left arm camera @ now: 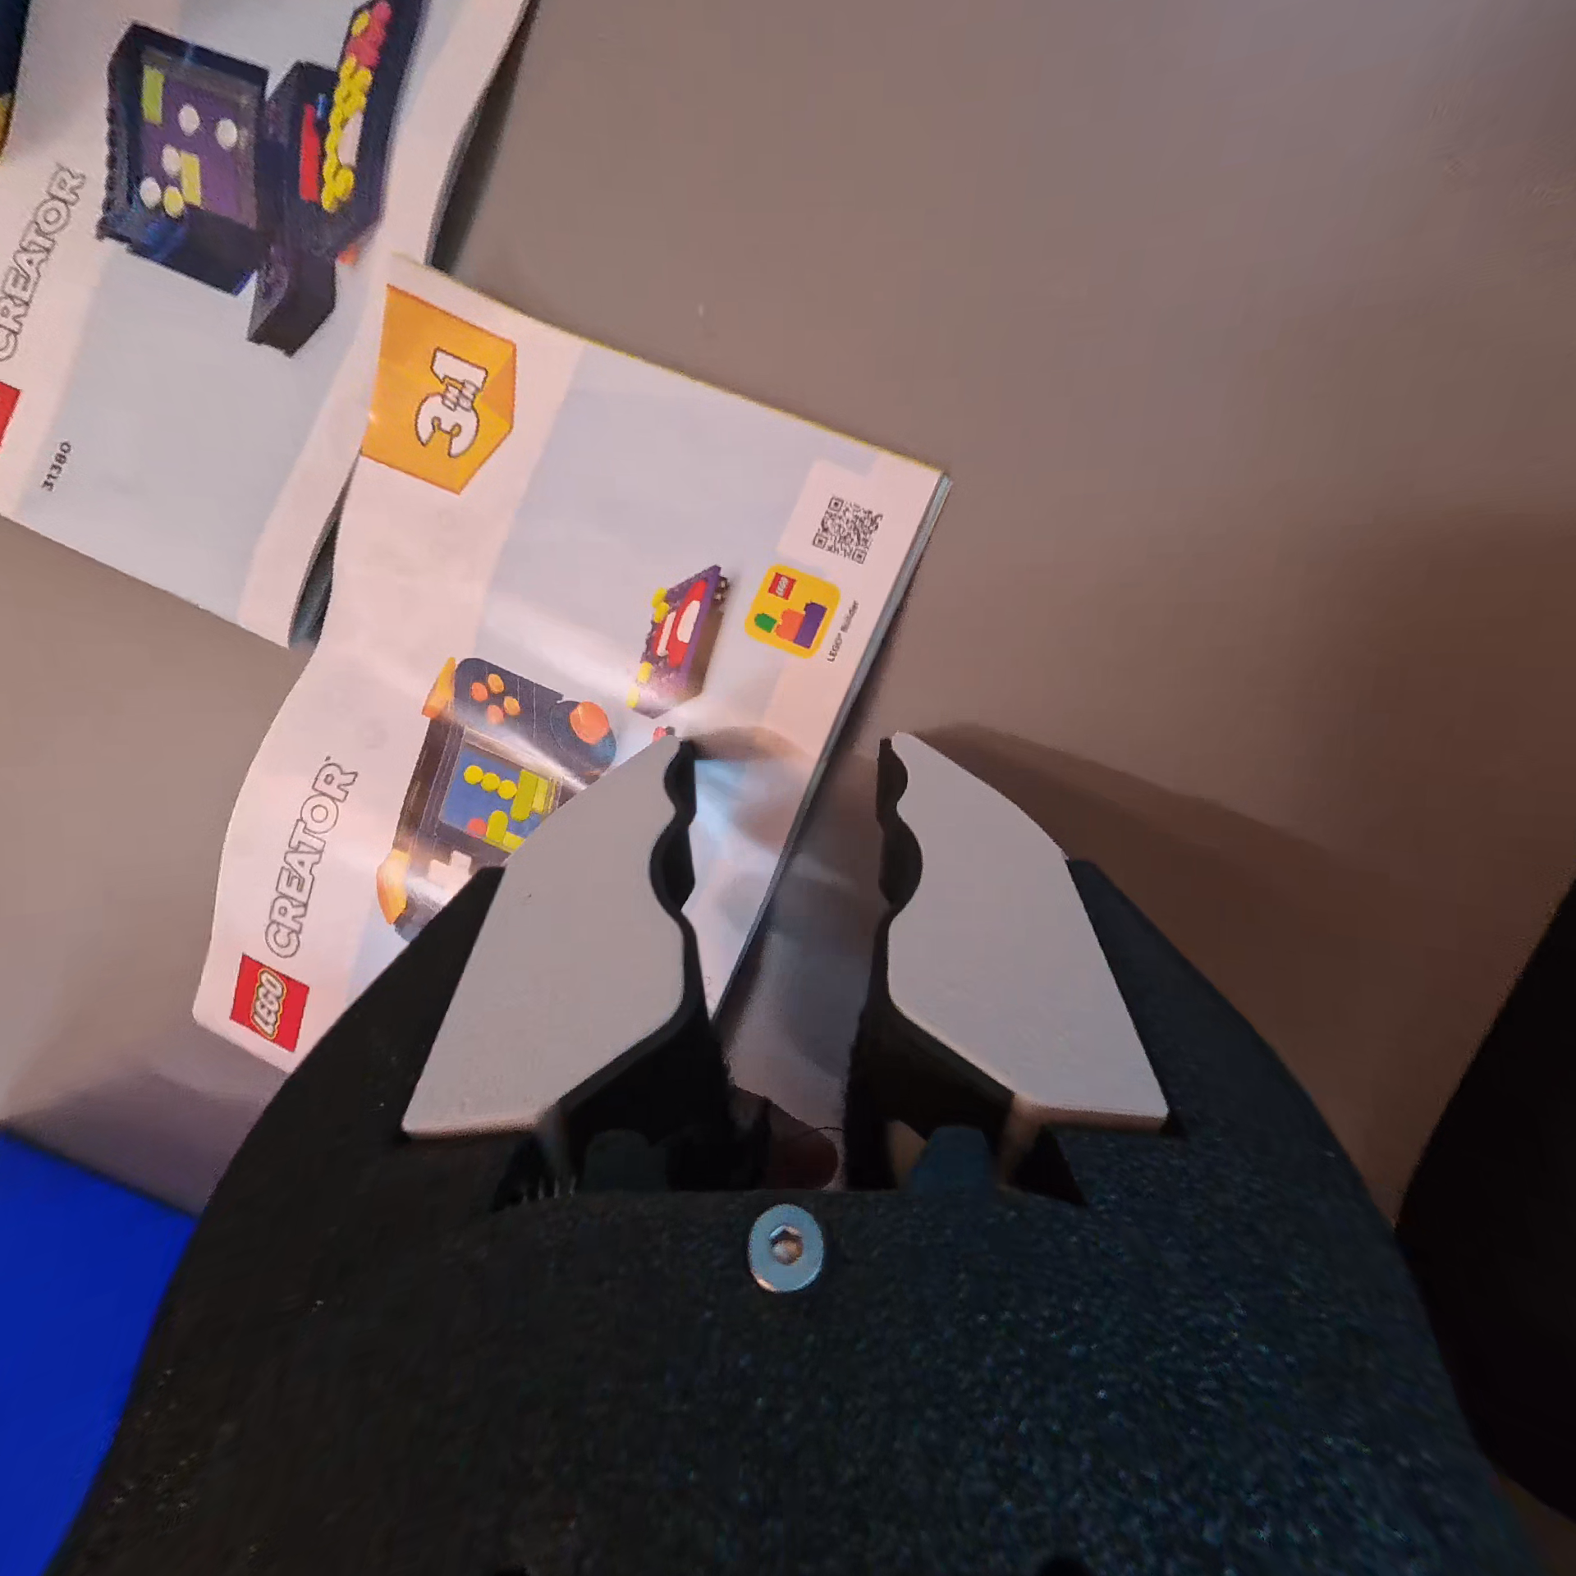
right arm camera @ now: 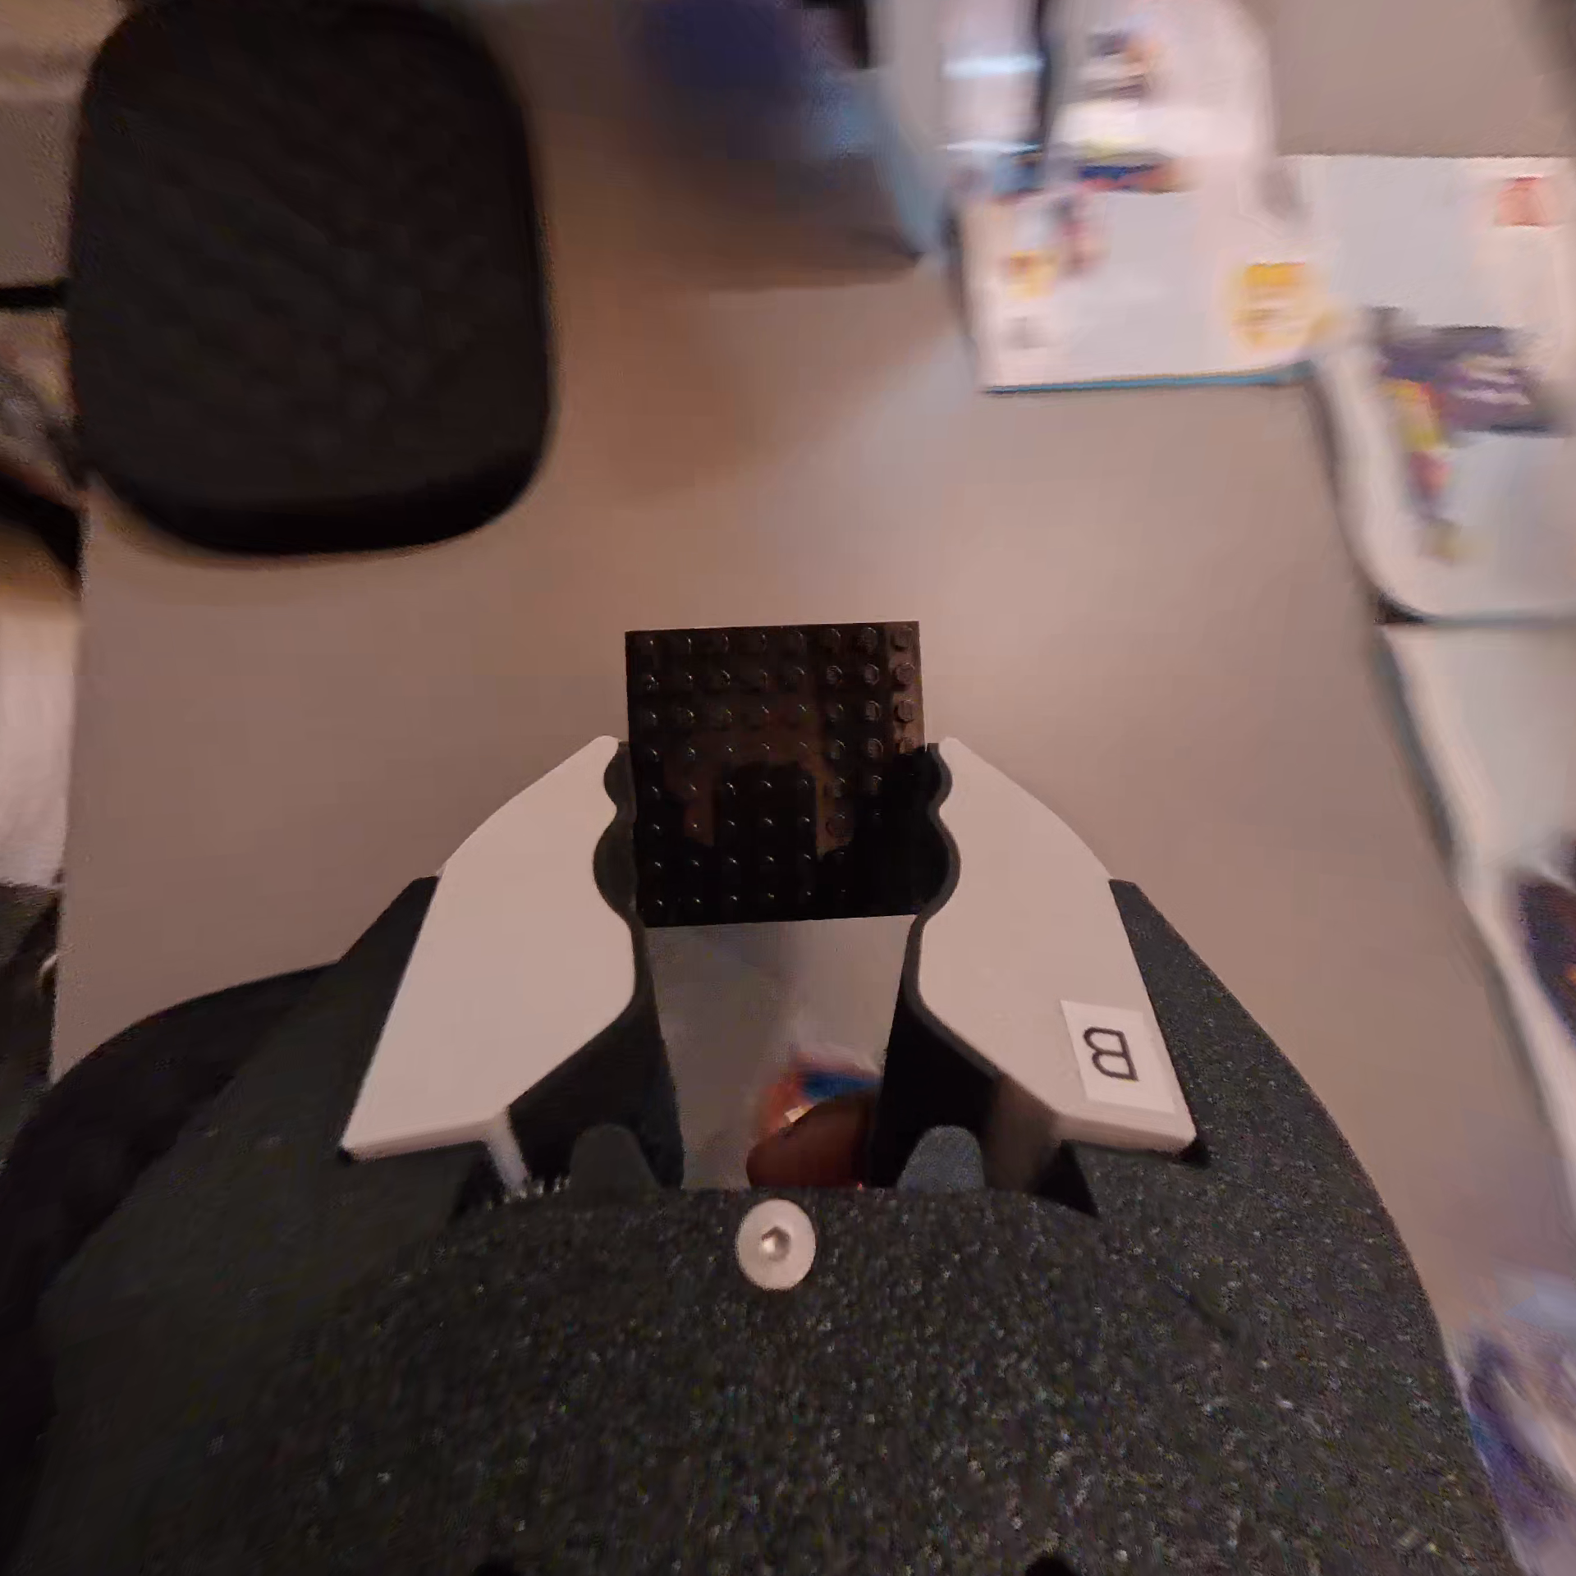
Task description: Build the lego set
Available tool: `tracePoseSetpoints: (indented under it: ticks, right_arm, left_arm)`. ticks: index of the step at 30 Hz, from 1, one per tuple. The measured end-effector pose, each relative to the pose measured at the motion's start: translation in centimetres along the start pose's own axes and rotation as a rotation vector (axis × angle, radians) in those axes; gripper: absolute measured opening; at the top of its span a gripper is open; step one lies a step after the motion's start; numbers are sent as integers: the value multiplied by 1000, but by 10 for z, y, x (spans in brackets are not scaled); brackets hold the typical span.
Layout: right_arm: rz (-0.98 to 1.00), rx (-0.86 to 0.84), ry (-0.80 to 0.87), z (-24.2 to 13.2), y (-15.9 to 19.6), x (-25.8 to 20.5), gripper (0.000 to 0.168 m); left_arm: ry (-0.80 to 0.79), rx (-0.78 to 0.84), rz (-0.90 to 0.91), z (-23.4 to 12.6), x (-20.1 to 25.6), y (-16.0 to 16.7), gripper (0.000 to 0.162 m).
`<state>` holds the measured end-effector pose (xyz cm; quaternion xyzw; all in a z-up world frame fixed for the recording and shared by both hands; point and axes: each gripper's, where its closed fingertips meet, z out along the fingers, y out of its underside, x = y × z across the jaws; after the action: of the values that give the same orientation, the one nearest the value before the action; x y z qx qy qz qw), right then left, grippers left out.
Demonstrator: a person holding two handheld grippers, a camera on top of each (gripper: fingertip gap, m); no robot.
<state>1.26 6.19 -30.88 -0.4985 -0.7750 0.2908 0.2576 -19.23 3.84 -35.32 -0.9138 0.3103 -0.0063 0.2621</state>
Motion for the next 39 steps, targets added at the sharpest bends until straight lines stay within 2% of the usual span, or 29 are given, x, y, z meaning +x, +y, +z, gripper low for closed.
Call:
tracePoseSetpoints:
  ticks: [2, 5, 8, 12, 16, 17, 18, 19, 20, 21, 22, 23, 24, 25, 26, 27, 29, 31, 34, 37, 39]
  right_arm:
    - [111, 22, 149, -38, 8, 39, 64]
    - [323, 19, 380, -96, 46, 96, 65]
    - [490, -13, 490, -128, 91, 119, 64]
    - [614, -86, 553, -141, 134, 117, 65]
    - [672, -149, 553, -136, 160, 111, 66]
    - [667, -153, 571, -138, 162, 112, 74]
    - [653, -141, 589, -139, 158, 113, 93]
    - [623, -105, 615, -141, 147, 116, 114]
    - [576, -38, 644, -145, 131, 120, 134]
    - [530, 52, 681, -150, 110, 124, 146]
    - [500, 150, 721, -156, 88, 127, 148]
    - [489, 233, 742, -161, 69, 128, 147]
    - [487, 281, 734, -163, 55, 126, 133]
    - [463, 305, 704, -162, 42, 121, 94]
    - [411, 321, 658, -157, 29, 114, 50]
    - [363, 331, 621, -151, 18, 108, 30]
    - [327, 322, 577, -137, 5, 101, 31]
    - [322, 307, 482, -114, -3, 91, 50]
    - [311, 281, 305, -70, -18, 72, 51]
    - [235, 223, 104, -15, -43, 46, 44]
    - [186, 167, 69, 25, -61, 45, 30]
  left_arm:
    - [-9, -5, -16, 1, -4, 1, 32]
    - [8, 3, -56, 3, -6, 0, 30]
    - [42, 38, -56, 5, 0, -4, 21]
    - [53, 71, -36, 9, 5, -12, 15]
    - [104, 107, -8, 16, 16, -27, 13]
    - [128, 116, -5, 17, 20, -31, 11]
    - [148, 120, -6, 18, 24, -34, 11]
    - [149, 140, -17, 16, 26, -39, 19]
    - [114, 194, -44, 9, 24, -50, 41]
    - [50, 281, -77, -3, 18, -64, 68]
    - [-28, 397, -109, -22, 10, -79, 89]
    - [-100, 520, -142, -46, 4, -93, 100]
    - [-156, 611, -168, -70, 1, -100, 101]
    - [-237, 650, -203, -92, -5, -99, 96]
    - [-343, 637, -235, -112, -12, -90, 85]
    - [-481, 596, -268, -131, -22, -75, 74]
    - [-752, 464, -359, -168, -41, -29, 68]
    - [-826, 299, -484, -180, -43, 24, 76]
    - [-673, 234, -657, -161, -26, 81, 68]
    - [-476, 208, -705, -129, -1, 106, 52]
    - [-527, 224, -697, -123, -4, 113, 33]
